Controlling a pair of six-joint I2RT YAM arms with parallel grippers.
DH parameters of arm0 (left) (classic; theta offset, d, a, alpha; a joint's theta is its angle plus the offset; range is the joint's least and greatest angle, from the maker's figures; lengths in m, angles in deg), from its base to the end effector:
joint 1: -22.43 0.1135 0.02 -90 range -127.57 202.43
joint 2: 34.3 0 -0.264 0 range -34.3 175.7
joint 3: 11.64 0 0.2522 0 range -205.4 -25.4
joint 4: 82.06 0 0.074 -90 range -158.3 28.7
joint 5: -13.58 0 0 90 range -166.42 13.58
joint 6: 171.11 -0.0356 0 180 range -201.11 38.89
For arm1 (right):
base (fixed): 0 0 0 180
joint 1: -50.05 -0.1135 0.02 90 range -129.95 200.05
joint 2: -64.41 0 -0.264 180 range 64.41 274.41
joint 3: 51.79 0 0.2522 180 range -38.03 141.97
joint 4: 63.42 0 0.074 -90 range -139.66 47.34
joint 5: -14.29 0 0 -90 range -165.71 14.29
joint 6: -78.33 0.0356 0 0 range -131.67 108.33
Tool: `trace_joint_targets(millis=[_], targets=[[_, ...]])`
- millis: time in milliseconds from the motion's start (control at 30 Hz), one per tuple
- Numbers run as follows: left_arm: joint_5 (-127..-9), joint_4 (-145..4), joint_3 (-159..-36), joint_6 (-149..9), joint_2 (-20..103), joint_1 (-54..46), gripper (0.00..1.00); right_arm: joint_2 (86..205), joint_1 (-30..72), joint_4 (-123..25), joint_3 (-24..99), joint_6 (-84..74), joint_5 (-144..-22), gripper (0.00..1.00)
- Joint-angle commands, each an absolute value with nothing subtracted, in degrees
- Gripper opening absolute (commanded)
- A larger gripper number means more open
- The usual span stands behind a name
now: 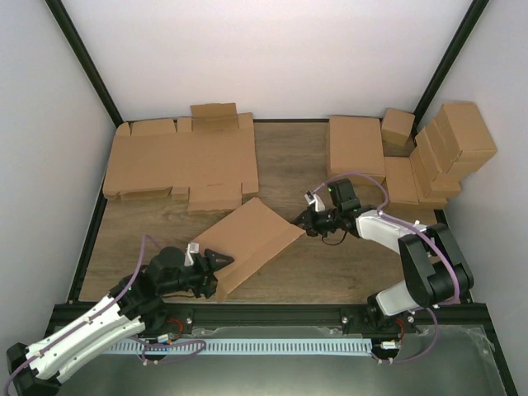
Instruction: Fold the paper box
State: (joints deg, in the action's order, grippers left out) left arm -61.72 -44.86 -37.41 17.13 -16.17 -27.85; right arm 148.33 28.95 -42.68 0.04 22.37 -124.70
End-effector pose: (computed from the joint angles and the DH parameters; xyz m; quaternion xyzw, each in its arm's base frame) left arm 0.0655 -0.0930 0.1757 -0.2895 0.8092 -0.5105 0.0290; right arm 0.2371 0.1203 0.1645 -0.0341 0.8719 0.4826 0.0752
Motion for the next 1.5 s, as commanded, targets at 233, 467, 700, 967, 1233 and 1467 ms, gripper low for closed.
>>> trace_joint_targets(millis=[233,467,700,967,1233,1467], targets=[[-62.6,-32.8,-42.1,10.9,-16.0,-27.8,0.76,148.8,27.8,-39.7,0.3,18.9,-119.9,0.01],[-63.9,-27.9,-44.6,8.1,-12.8,-27.8,0.8,148.7,27.8,-39.7,0.3,18.5,-118.2,0.01],[-69.3,-21.3,-52.3,4.9,-9.5,-27.8,0.87,142.7,28.8,-38.0,2.9,18.3,-112.5,0.13],[-71.8,-15.3,-57.2,5.2,-6.7,-27.8,0.92,142.0,30.2,-33.3,8.1,14.2,-109.3,0.25],[-76.7,-6.1,-64.5,5.5,-5.4,-27.8,0.92,140.2,29.7,-35.9,8.6,11.3,-118.1,0.49],[-72.5,-9.6,-61.3,5.6,-4.5,-27.8,0.82,143.0,27.4,-34.4,7.9,8.8,-120.1,0.47]])
